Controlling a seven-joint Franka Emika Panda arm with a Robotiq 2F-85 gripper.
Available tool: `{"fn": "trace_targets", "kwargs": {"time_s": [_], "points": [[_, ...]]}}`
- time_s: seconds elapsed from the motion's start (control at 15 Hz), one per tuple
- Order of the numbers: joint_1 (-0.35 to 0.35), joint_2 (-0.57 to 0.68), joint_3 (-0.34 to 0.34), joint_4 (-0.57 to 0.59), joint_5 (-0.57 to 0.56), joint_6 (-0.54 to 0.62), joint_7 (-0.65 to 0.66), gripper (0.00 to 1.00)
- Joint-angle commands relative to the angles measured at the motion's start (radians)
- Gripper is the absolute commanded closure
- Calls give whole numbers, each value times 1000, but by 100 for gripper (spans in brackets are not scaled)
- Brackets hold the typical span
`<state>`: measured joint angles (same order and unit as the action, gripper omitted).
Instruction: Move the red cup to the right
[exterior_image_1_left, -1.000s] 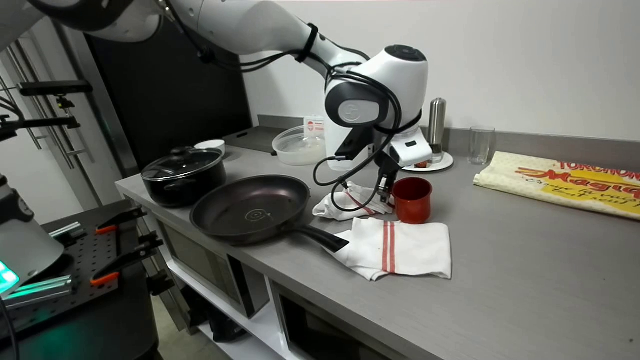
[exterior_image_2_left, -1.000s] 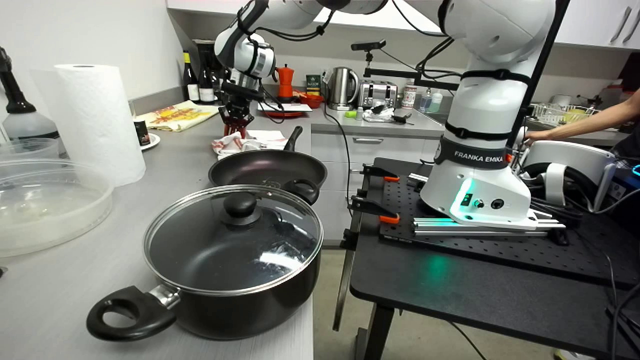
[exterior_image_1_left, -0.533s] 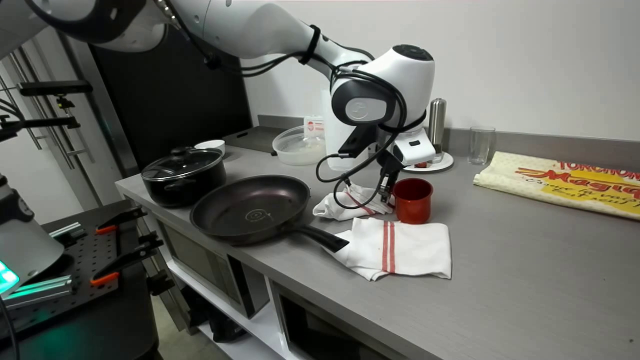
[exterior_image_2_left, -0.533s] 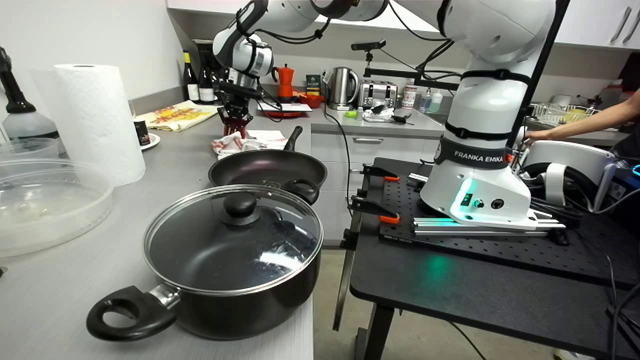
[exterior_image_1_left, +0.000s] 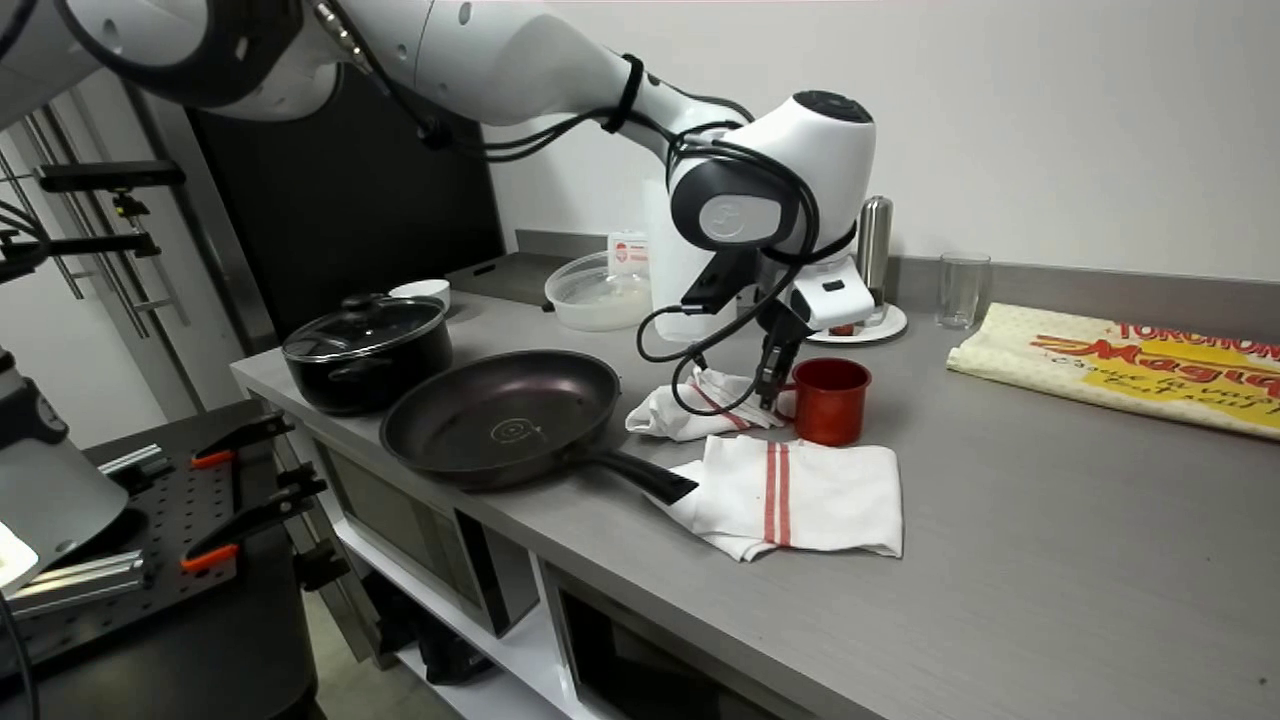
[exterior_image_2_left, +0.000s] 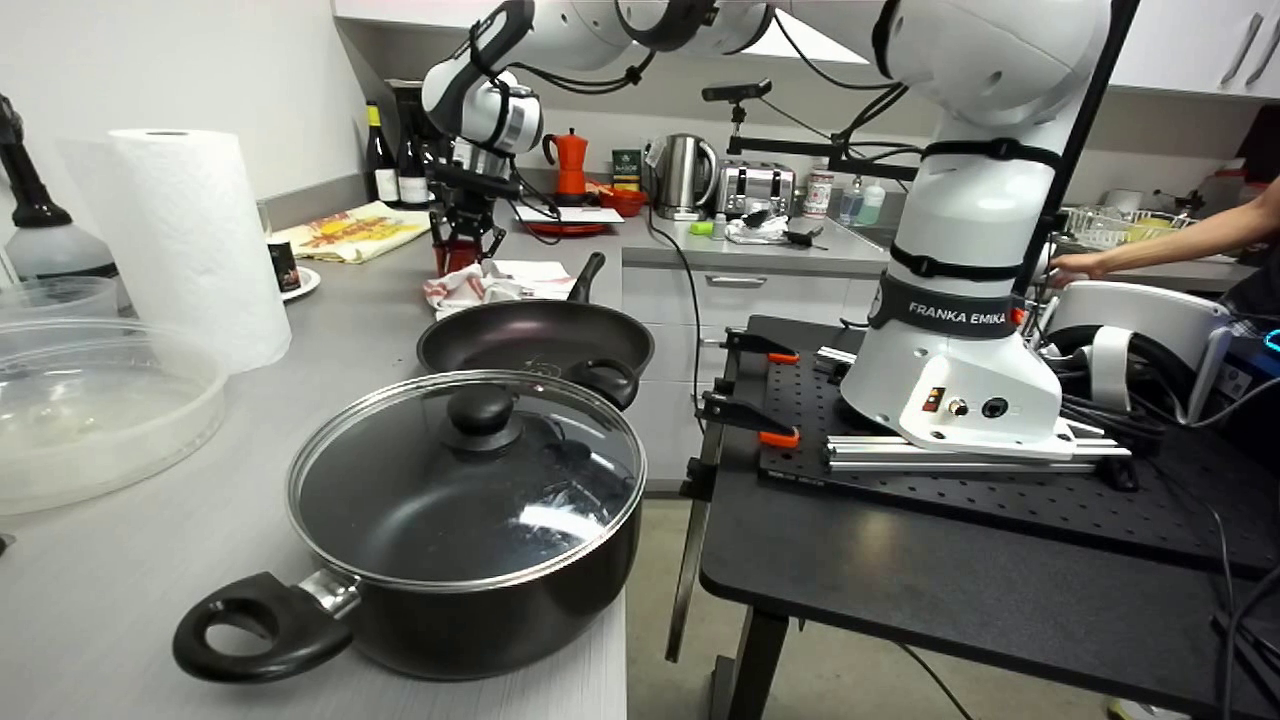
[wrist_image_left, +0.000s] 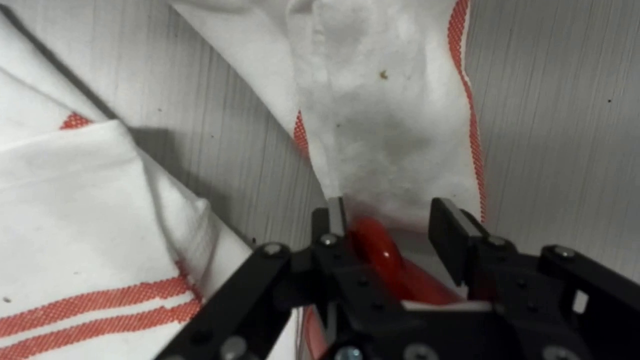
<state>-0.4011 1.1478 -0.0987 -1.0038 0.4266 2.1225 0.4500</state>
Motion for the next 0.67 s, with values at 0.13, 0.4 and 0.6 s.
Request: {"fn": "trace_targets", "kwargs": {"time_s": [0.13,0.4,0.6], "points": [[21,4,-8,35,-15,-14,16,5],[39,-30,-12,-1,-16,9,6,0],[54,-87,-16,-69,-14,56,-12,0]]}}
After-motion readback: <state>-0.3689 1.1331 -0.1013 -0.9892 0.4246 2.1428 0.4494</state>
